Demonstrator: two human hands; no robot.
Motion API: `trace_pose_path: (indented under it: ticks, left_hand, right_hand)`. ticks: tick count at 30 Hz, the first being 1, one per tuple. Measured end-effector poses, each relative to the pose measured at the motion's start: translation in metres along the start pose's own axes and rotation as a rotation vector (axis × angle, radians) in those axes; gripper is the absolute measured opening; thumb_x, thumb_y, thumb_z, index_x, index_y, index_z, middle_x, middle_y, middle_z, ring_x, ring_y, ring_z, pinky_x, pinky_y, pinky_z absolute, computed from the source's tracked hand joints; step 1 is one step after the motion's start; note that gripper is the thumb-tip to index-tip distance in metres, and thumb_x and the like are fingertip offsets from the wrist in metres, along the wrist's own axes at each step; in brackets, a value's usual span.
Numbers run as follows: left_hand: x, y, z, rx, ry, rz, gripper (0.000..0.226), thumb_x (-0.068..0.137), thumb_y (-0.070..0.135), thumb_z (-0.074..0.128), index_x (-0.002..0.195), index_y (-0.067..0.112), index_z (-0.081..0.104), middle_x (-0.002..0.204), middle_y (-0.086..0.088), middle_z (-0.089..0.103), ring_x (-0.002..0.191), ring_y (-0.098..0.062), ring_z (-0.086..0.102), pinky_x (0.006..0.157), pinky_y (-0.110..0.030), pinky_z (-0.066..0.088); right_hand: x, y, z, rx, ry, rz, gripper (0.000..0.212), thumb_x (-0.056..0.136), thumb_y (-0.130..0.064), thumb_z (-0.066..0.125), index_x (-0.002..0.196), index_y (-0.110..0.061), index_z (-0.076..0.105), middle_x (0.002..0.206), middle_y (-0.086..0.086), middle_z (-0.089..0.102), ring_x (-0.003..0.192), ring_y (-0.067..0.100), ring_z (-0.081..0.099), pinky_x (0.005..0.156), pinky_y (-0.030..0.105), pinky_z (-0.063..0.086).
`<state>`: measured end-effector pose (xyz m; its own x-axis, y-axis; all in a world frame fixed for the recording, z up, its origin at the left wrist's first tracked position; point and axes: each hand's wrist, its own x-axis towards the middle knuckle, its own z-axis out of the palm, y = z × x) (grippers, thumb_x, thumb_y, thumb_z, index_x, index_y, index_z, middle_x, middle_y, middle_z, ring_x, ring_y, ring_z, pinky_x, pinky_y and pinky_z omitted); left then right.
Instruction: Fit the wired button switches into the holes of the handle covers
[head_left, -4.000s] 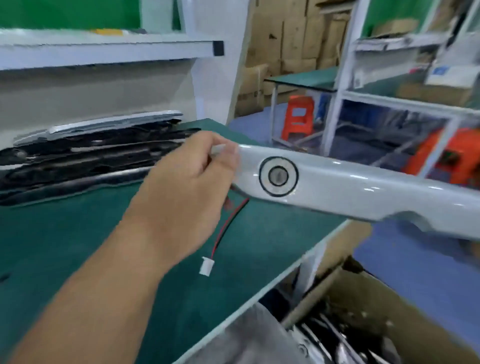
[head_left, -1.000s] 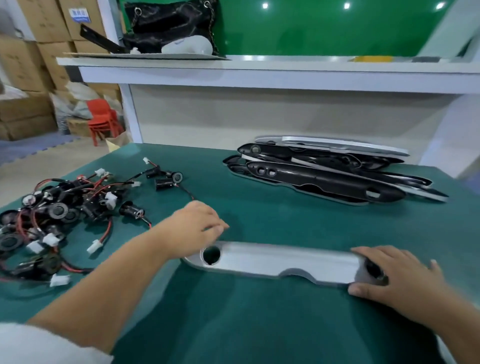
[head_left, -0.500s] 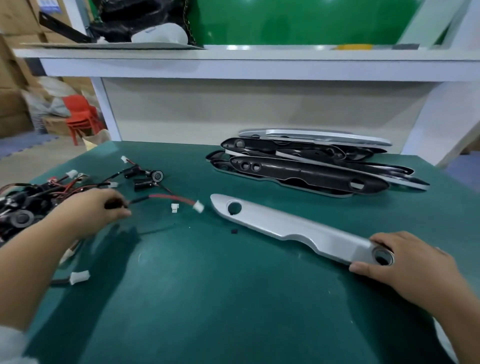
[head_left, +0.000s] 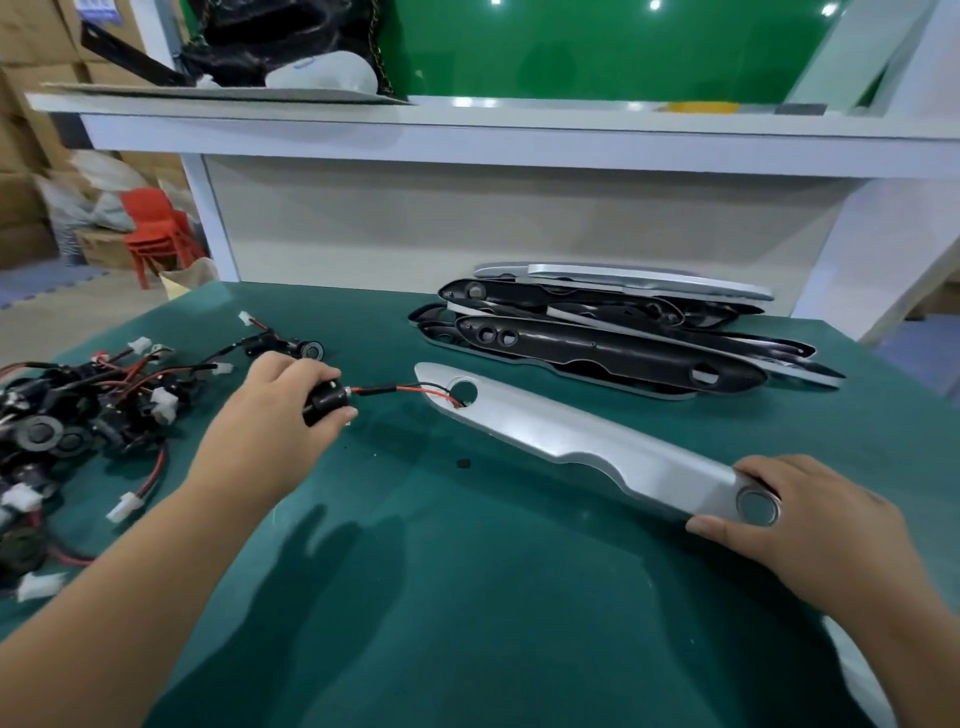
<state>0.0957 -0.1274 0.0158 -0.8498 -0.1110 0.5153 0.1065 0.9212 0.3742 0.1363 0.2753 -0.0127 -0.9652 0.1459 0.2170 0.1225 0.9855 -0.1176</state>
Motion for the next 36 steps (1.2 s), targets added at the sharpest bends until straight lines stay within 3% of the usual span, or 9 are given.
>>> trace_pose_path:
  ticks: [4, 8, 14, 18, 22, 24, 27, 31, 36]
  left_hand:
    - [-0.003, 0.018, -0.004, 0.006, 0.104, 0.184, 0.038, 0.087, 0.036, 0.066, 0.116, 0.012, 0.064, 0.107, -0.008, 0.056, 0.100, -0.026, 0.055, 0.090, -0.030, 0.040]
    - [-0.008, 0.047, -0.008, -0.086, 0.122, 0.284, 0.049, 0.090, 0.044, 0.039, 0.112, 0.009, 0.065, 0.100, -0.006, 0.059, 0.101, -0.022, 0.048, 0.089, -0.017, 0.027]
    - [-0.023, 0.059, 0.011, 0.077, 0.132, 0.431, 0.024, 0.085, 0.010, 0.051, 0.097, 0.005, 0.071, 0.089, -0.010, 0.066, 0.081, -0.035, 0.060, 0.079, -0.034, 0.042]
    - [-0.026, 0.045, 0.013, 0.070, 0.128, 0.264, 0.043, 0.091, 0.033, 0.036, 0.110, 0.012, 0.069, 0.106, -0.006, 0.065, 0.104, -0.025, 0.045, 0.090, -0.040, 0.033]
    - [-0.033, 0.037, 0.016, -0.011, 0.097, 0.300, 0.051, 0.094, 0.043, 0.027, 0.128, 0.020, 0.058, 0.129, 0.001, 0.056, 0.126, -0.015, 0.034, 0.112, -0.042, 0.015]
    - [-0.031, 0.033, 0.016, -0.100, 0.165, 0.246, 0.053, 0.093, 0.045, 0.029, 0.136, 0.022, 0.050, 0.139, 0.008, 0.044, 0.136, -0.014, 0.027, 0.116, -0.048, 0.011]
    - [-0.021, 0.026, 0.007, -0.488, 0.214, -0.042, 0.062, 0.088, 0.049, 0.037, 0.145, 0.026, 0.035, 0.144, 0.016, 0.031, 0.138, -0.006, 0.026, 0.118, -0.037, 0.014]
    - [-0.019, 0.014, -0.003, -1.346, -0.131, -0.436, 0.034, 0.097, 0.037, 0.042, 0.123, 0.020, 0.056, 0.117, -0.001, 0.066, 0.097, -0.010, 0.064, 0.093, -0.039, 0.047]
    - [-0.037, 0.016, 0.000, -1.266, -0.196, -0.321, 0.017, 0.083, 0.021, 0.057, 0.098, 0.018, 0.064, 0.091, 0.004, 0.073, 0.082, -0.010, 0.068, 0.077, -0.027, 0.053]
  right_hand:
    - [-0.006, -0.015, -0.006, 0.110, 0.144, -0.202, 0.075, 0.052, -0.095, 0.038, 0.097, -0.037, 0.058, 0.096, -0.021, 0.052, 0.098, 0.011, 0.056, 0.104, 0.046, 0.030]
    - [-0.014, -0.034, -0.008, 0.083, 0.384, -0.373, 0.070, 0.054, -0.083, 0.045, 0.089, -0.026, 0.066, 0.092, -0.010, 0.065, 0.086, 0.018, 0.065, 0.099, 0.050, 0.037]
    - [-0.017, -0.030, -0.011, 0.102, 0.305, -0.315, 0.073, 0.051, -0.085, 0.044, 0.089, -0.026, 0.066, 0.092, -0.010, 0.065, 0.089, 0.018, 0.064, 0.100, 0.047, 0.035]
    - [-0.017, -0.031, -0.011, 0.119, 0.263, -0.294, 0.073, 0.051, -0.086, 0.043, 0.090, -0.028, 0.065, 0.090, -0.014, 0.063, 0.091, 0.015, 0.063, 0.099, 0.044, 0.036]
    - [-0.016, -0.030, -0.017, 0.181, 0.280, -0.284, 0.069, 0.051, -0.082, 0.047, 0.085, -0.025, 0.064, 0.082, -0.017, 0.057, 0.083, 0.016, 0.061, 0.090, 0.047, 0.044]
    - [-0.016, -0.028, -0.019, 0.206, 0.275, -0.293, 0.070, 0.051, -0.081, 0.049, 0.086, -0.023, 0.065, 0.081, -0.015, 0.057, 0.080, 0.015, 0.059, 0.088, 0.048, 0.046]
    - [-0.017, -0.023, -0.021, 0.233, 0.264, -0.258, 0.074, 0.050, -0.081, 0.050, 0.089, -0.021, 0.065, 0.083, -0.014, 0.056, 0.079, 0.011, 0.052, 0.090, 0.051, 0.045]
    - [-0.017, -0.016, -0.024, 0.249, 0.187, -0.260, 0.073, 0.047, -0.089, 0.046, 0.090, -0.032, 0.060, 0.085, -0.020, 0.054, 0.079, 0.007, 0.049, 0.087, 0.045, 0.044]
    - [-0.019, -0.011, -0.025, 0.373, -0.094, -0.229, 0.070, 0.036, -0.099, 0.044, 0.089, -0.053, 0.047, 0.097, -0.031, 0.051, 0.093, -0.009, 0.050, 0.070, 0.017, 0.038]
